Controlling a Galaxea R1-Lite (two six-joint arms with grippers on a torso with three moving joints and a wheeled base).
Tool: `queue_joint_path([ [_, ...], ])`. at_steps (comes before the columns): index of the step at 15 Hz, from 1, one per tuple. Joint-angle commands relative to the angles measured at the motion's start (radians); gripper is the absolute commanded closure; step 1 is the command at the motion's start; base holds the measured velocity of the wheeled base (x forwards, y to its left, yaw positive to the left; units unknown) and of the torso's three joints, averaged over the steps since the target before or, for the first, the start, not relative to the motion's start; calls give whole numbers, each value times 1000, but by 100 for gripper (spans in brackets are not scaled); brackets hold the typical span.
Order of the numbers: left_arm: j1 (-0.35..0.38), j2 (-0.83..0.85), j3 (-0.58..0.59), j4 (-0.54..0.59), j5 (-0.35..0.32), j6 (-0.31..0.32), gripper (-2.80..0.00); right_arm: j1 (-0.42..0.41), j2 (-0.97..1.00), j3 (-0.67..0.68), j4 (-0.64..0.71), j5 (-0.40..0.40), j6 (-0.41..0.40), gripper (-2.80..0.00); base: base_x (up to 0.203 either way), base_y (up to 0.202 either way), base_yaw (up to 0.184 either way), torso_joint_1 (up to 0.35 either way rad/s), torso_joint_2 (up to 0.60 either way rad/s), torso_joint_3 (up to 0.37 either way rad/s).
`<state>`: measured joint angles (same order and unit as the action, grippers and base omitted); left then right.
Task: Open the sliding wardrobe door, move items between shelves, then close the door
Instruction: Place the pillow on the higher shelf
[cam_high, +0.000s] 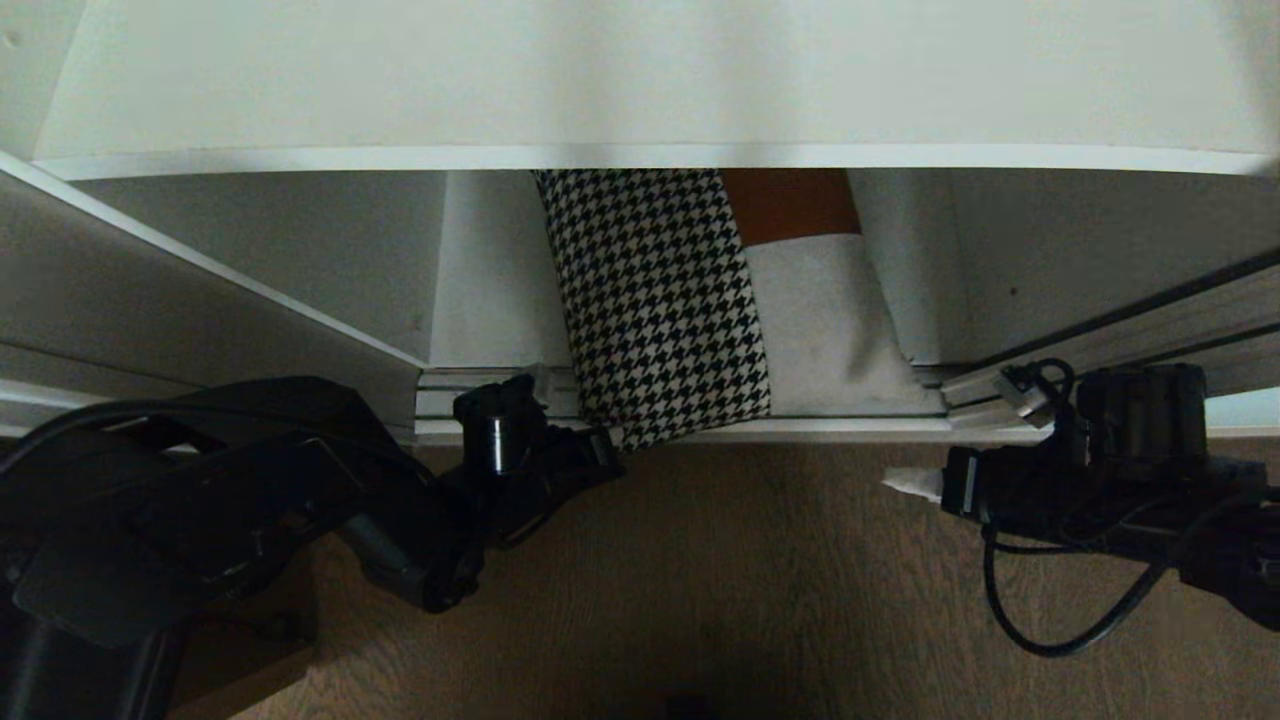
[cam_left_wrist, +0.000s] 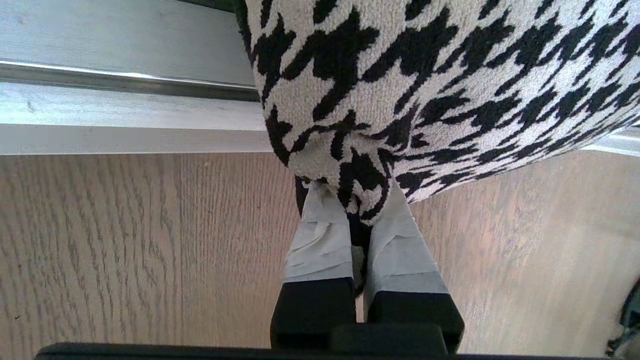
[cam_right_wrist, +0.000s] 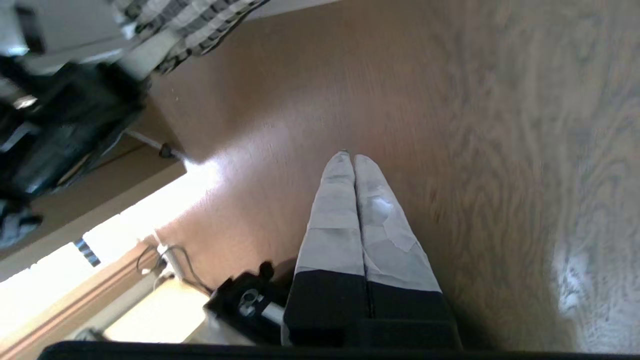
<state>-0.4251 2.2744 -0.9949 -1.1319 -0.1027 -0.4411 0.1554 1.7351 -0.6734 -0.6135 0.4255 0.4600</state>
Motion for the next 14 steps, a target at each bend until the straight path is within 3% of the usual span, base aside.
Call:
queue_joint_path([
  [1, -1, 4, 5, -8, 0, -2, 0, -24, 50, 3, -33, 10, 4, 0, 0, 0, 0, 0, 0, 0],
  [14, -32, 23, -15, -2, 3, 5, 0, -13, 181, 57, -309, 8, 5, 0, 0, 0, 0, 0, 0, 0],
])
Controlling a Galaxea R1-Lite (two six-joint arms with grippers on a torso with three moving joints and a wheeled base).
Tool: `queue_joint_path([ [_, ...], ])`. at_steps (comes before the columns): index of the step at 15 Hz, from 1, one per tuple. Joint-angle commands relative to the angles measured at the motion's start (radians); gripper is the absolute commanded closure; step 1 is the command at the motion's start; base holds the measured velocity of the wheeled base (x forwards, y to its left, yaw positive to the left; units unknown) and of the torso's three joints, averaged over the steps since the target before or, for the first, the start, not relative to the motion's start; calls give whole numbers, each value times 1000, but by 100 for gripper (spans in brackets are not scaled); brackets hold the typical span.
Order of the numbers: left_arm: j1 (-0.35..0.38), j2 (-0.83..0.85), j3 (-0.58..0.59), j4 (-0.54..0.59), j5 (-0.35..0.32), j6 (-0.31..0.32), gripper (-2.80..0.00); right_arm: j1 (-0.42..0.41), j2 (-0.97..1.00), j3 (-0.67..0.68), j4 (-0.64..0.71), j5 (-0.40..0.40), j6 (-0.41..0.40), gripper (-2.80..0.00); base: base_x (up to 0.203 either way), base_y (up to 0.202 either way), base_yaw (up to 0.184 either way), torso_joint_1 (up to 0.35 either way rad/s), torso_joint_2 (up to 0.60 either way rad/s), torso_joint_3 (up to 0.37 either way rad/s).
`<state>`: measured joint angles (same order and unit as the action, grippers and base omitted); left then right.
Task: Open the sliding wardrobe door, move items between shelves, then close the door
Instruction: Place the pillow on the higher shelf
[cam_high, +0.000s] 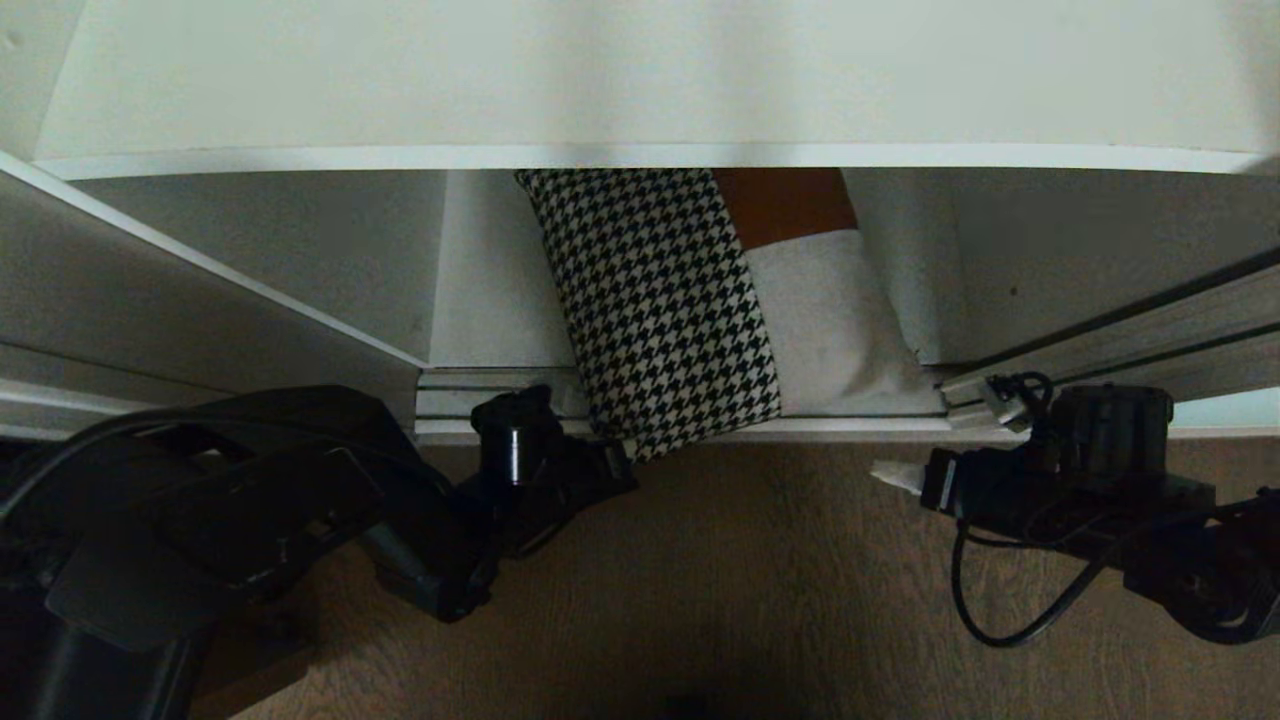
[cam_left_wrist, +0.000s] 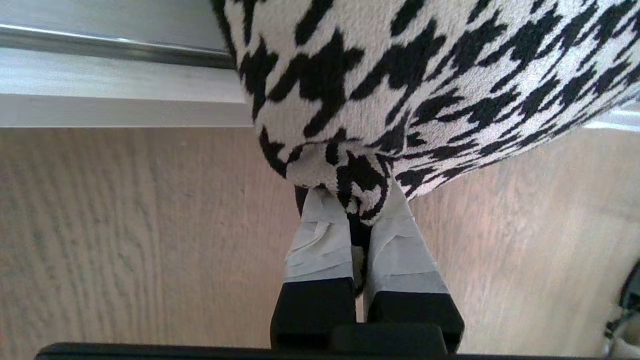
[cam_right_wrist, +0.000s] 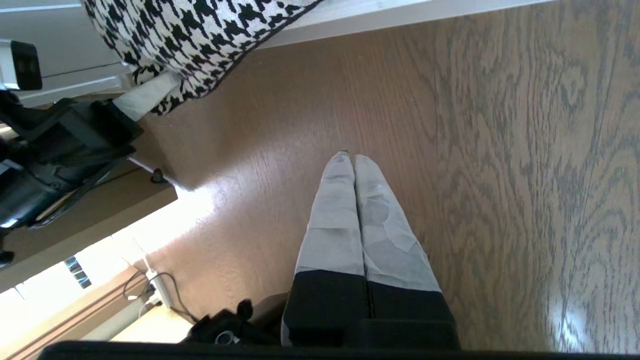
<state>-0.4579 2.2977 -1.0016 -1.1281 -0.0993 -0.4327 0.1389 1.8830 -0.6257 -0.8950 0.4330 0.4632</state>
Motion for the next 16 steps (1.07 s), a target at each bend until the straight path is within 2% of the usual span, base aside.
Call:
queue_joint_path([
  [1, 2, -4, -14, -4, 0, -3, 0, 3, 50, 15, -56, -2, 2, 0, 0, 0, 0, 0, 0, 0],
  [5, -2, 6, -25, 28, -4, -3, 0, 3, 83, 30, -118, -38, 3, 0, 0, 0, 0, 0, 0, 0],
  [6, -4, 4, -45, 56, -6, -5, 0, 10, 90, 35, -127, -49, 2, -280, 0, 0, 0, 0, 0, 0],
  [8, -5, 0, -79, 114, -8, -11, 0, 17, 86, 57, -179, -58, 2, -280, 0, 0, 0, 0, 0, 0],
  [16, -15, -24, -35, 151, 14, -8, 0, 50, 108, 68, -196, -89, 14, -280, 0, 0, 0, 0, 0, 0],
])
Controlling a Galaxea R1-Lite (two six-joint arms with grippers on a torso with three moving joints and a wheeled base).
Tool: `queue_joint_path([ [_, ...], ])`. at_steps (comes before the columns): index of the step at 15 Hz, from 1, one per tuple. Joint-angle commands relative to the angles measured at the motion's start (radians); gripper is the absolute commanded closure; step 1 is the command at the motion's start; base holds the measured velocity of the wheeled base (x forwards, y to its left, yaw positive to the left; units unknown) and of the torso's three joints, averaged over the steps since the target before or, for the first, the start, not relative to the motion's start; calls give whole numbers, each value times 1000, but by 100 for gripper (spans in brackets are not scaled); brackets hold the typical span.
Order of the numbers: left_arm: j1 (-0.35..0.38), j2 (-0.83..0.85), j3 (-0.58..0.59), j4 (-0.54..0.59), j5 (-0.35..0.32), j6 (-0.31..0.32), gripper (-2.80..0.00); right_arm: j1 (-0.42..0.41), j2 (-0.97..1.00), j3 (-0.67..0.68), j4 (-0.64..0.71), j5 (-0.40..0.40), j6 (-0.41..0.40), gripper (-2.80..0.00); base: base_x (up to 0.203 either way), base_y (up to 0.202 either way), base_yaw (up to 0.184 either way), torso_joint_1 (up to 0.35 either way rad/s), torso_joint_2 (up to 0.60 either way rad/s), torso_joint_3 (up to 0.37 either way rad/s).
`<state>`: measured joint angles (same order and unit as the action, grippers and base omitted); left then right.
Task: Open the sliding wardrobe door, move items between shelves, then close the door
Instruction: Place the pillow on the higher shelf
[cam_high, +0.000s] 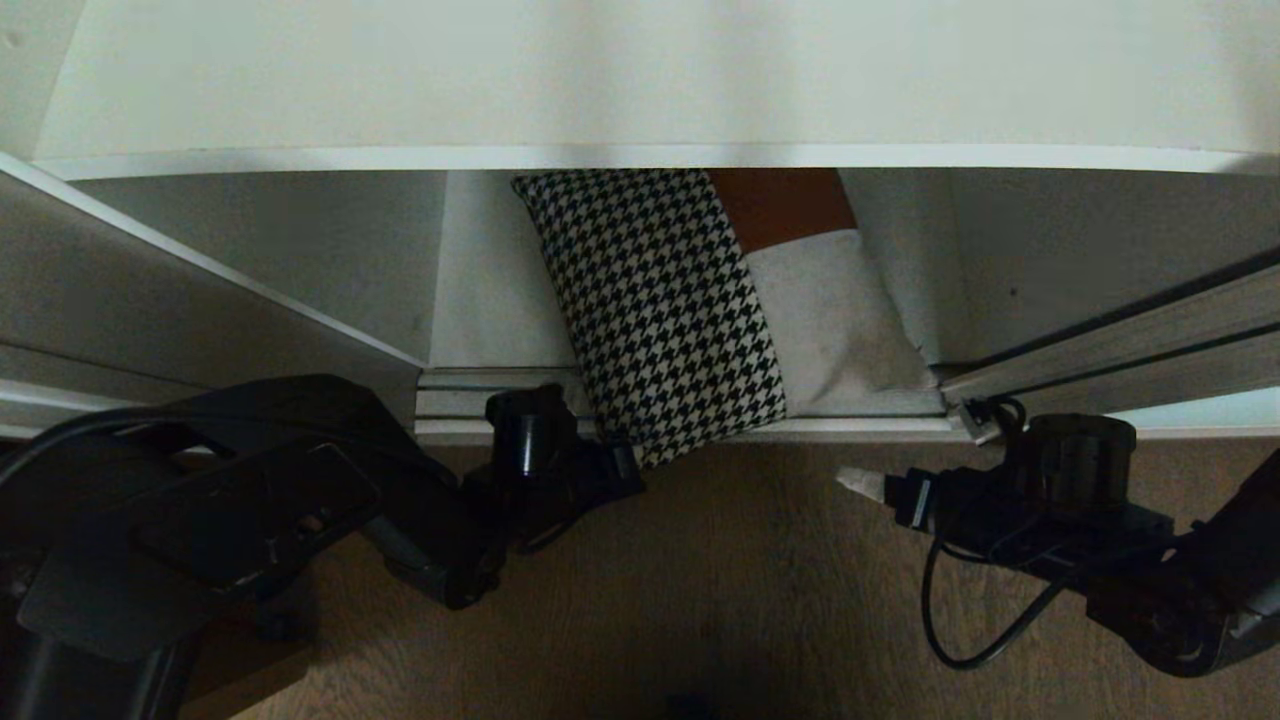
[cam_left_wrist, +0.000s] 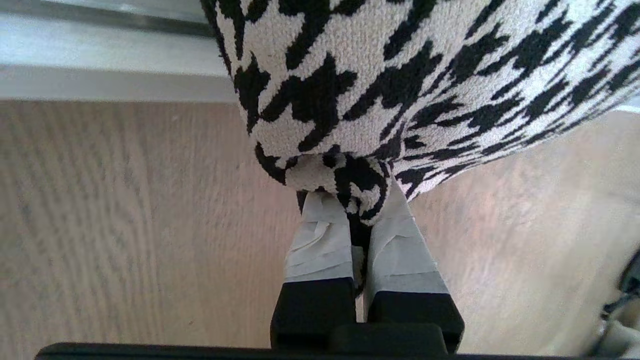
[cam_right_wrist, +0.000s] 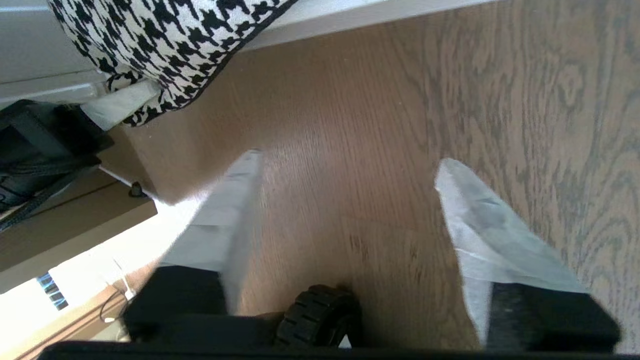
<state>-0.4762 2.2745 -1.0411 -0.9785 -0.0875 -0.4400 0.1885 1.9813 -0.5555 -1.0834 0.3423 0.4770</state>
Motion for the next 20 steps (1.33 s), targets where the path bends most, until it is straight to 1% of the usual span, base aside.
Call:
queue_joint_path([
  [1, 6, -3, -1, 24, 3, 1, 0, 0, 8, -1, -16, 0, 0, -280, 0, 0, 0, 0, 0, 0],
  [5, 12, -14, -1, 46, 2, 1, 0, -4, 47, 3, -124, -66, -4, -280, 0, 0, 0, 0, 0, 0],
  [8, 48, -25, -1, 50, 2, 3, 0, -4, 97, 2, -208, -91, -6, -280, 0, 0, 0, 0, 0, 0],
  [11, 73, -35, -1, 77, 2, 6, 0, -10, 101, -1, -209, -91, -8, -280, 0, 0, 0, 0, 0, 0],
  [13, 82, -48, -1, 94, 2, 7, 0, -34, 115, -16, -211, -91, -9, -280, 0, 0, 0, 0, 0, 0],
  [17, 112, -61, -10, 101, 2, 6, 0, -52, 137, -30, -216, -87, -8, -280, 0, 0, 0, 0, 0, 0],
  [20, 120, -62, -14, 101, 2, 6, 0, -57, 152, -40, -219, -83, -6, -280, 0, 0, 0, 0, 0, 0],
])
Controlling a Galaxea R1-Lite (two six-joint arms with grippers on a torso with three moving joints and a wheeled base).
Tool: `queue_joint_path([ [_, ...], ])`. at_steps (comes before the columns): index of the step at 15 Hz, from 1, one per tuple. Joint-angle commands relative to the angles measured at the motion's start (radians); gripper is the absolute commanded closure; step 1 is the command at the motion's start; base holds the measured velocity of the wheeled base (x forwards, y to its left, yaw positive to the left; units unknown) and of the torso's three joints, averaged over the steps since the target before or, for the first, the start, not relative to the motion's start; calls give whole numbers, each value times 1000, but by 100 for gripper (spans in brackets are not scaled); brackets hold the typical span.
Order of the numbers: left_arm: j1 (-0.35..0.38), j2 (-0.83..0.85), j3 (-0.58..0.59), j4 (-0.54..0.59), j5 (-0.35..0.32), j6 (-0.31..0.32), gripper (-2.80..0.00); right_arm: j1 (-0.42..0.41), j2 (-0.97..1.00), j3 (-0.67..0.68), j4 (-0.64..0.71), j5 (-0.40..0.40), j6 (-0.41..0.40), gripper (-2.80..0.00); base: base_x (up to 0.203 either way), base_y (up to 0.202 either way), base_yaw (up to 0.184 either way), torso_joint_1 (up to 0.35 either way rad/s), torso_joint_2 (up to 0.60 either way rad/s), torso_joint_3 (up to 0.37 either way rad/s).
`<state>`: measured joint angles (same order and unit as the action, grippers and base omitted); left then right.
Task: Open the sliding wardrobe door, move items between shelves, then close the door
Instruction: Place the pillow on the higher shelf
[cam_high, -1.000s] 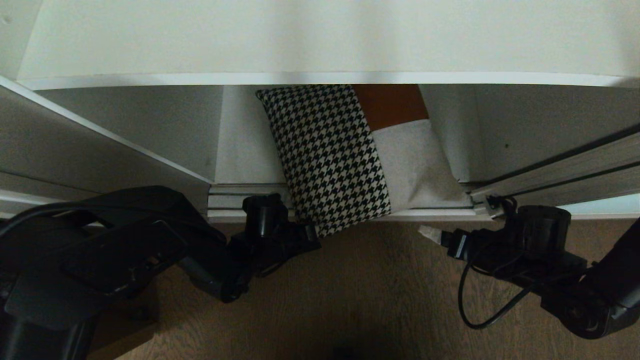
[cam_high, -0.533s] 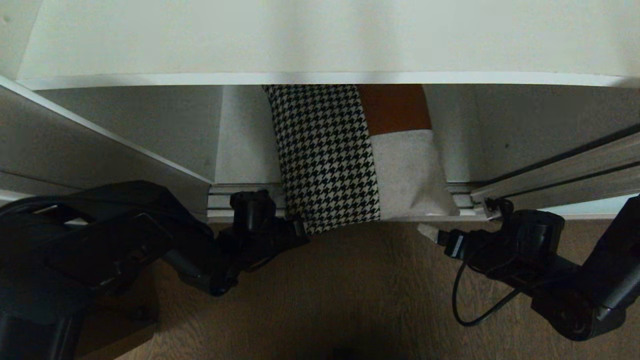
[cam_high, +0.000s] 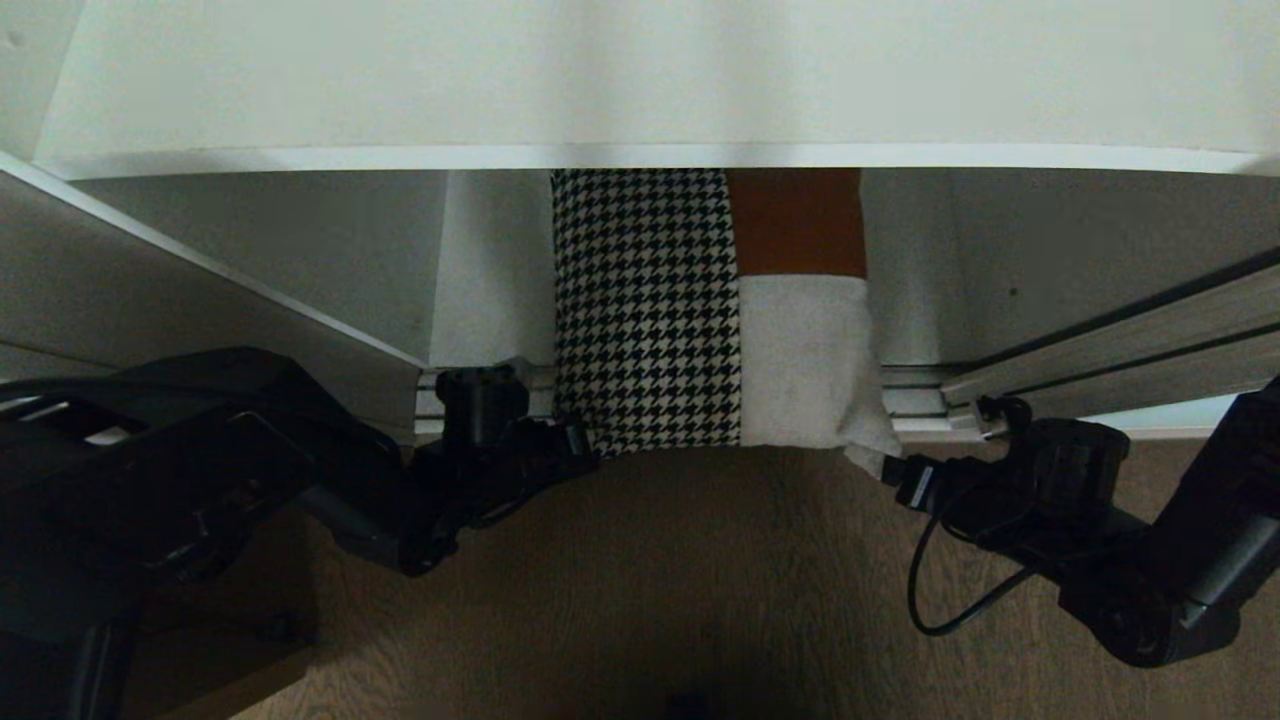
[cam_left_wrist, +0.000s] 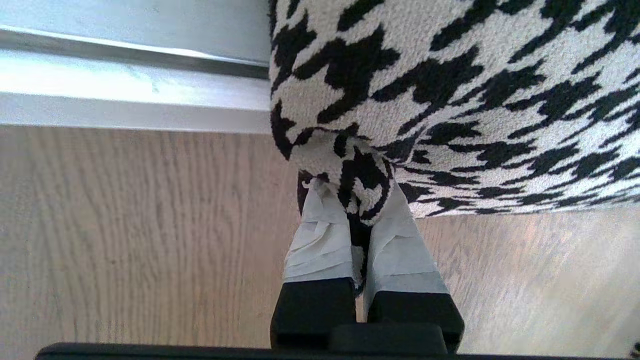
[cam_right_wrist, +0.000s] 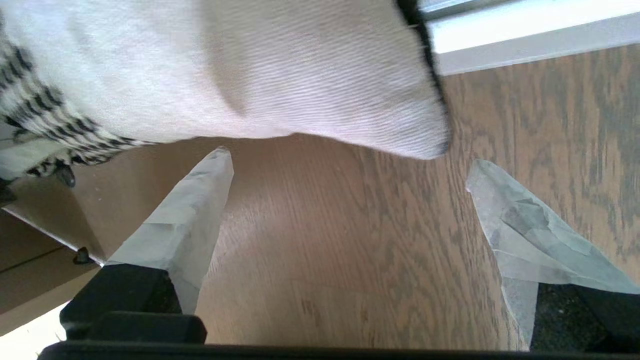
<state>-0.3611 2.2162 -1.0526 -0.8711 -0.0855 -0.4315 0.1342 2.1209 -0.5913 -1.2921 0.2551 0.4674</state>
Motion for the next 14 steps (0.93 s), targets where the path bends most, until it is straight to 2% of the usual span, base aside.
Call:
queue_joint_path([
  [1, 11, -4, -6, -2, 0, -3, 0, -2, 14, -2, -21, 6, 5, -280, 0, 0, 0, 0, 0, 0],
  [7, 11, 8, -7, -9, -3, -7, 0, 44, 14, 36, -29, 24, 16, -280, 0, 0, 0, 0, 0, 0],
  [9, 10, 4, -6, -11, -3, -9, 0, 63, 7, 34, -34, 25, 69, -280, 0, 0, 0, 0, 0, 0],
  [11, 10, -3, 1, -13, -3, -10, 0, 69, 32, 27, -88, 24, 104, -280, 0, 0, 0, 0, 0, 0],
  [14, 11, -6, 8, -14, -5, -12, 0, 74, 110, 14, -211, 15, 108, -280, 0, 0, 0, 0, 0, 0],
])
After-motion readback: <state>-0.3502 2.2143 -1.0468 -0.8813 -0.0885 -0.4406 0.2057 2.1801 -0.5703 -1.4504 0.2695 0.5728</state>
